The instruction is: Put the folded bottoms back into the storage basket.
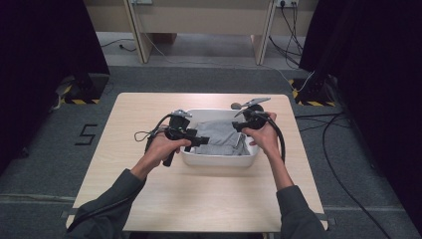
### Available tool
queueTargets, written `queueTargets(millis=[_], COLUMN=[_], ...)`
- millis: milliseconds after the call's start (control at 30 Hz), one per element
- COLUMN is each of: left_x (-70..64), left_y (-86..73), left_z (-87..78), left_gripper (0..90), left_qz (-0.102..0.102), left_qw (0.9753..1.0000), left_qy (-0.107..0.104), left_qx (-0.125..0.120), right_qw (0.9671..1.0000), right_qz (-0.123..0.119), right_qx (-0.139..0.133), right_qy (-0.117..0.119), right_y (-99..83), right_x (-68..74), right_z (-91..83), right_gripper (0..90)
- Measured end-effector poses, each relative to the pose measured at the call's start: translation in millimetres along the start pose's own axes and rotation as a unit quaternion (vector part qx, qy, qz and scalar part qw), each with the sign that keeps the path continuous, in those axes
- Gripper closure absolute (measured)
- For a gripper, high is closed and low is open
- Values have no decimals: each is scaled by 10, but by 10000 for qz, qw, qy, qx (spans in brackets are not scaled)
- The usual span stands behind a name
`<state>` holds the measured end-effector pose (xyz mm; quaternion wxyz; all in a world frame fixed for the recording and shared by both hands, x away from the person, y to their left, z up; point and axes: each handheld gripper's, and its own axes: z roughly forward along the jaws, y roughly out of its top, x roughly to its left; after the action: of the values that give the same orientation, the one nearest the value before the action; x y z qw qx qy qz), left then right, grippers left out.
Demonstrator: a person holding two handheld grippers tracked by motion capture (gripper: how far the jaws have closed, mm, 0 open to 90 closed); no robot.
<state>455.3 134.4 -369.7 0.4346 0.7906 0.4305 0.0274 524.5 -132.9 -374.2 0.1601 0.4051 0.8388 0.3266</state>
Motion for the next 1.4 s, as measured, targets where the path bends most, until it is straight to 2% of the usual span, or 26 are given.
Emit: queueTargets(millis=[433, 733, 1000, 1167, 1400], left_x=[-81, -135, -209, -235, -254], left_y=[-28, -71, -140, -170, -228], left_z=[-81, -110, -194, -261, -333], left_gripper=[277, 256, 220, 220, 220], left_qz=[67, 160, 328, 349, 379], left_qw=[10000, 9999, 9995, 9993, 9992], left_qy=[-32, -23, -28, -45, -80], left_qx=[5, -24, -21, -103, -141], right_qw=[9995, 9990, 9983, 9973, 9964], right_qz=[67, -104, -116, -97, -277], right_qx=[-235, -354, -490, -578, -637], right_qy=[203, 271, 307, 443, 477], right_y=[-67, -106, -156, -189, -225], right_x=[72, 138, 174, 220, 326], right_z=[-147, -222, -310, -361, -429], right_gripper=[371, 367, 367, 366, 367])
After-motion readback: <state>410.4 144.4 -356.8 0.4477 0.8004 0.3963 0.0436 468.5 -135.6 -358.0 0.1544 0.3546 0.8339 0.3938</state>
